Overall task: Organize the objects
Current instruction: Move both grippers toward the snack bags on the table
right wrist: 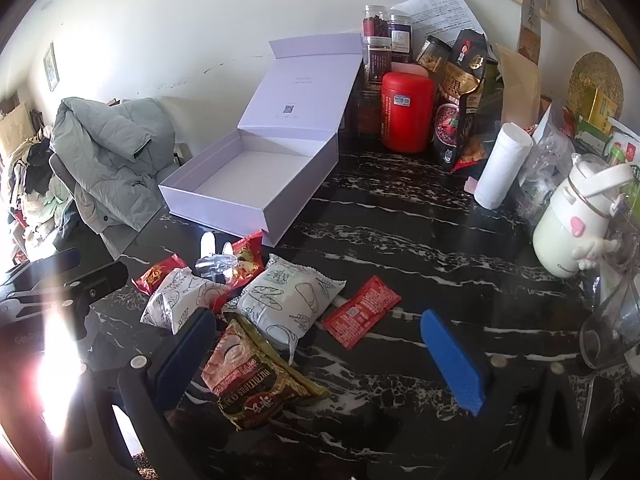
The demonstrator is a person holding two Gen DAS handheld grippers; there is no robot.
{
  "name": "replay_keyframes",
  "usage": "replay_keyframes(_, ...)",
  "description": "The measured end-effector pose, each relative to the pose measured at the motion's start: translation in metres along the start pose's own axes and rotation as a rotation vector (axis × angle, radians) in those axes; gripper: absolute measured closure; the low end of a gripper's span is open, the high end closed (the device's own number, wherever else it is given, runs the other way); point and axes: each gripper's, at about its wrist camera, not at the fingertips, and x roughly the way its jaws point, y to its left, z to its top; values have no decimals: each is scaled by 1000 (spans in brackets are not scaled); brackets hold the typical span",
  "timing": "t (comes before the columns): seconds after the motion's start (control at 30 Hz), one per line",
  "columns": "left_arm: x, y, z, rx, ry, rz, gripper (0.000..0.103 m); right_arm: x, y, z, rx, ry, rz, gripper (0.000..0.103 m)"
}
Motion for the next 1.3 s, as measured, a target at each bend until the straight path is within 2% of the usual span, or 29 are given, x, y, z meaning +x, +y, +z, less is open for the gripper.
replay_keyframes(0.9,-1,3,-8,-11,14,9,6,-3,0,-7,4,5,1,0)
replay_keyframes(1.3,0,6,-23,-16,53,-3,6,-3,3,-19,-8,39,21,0)
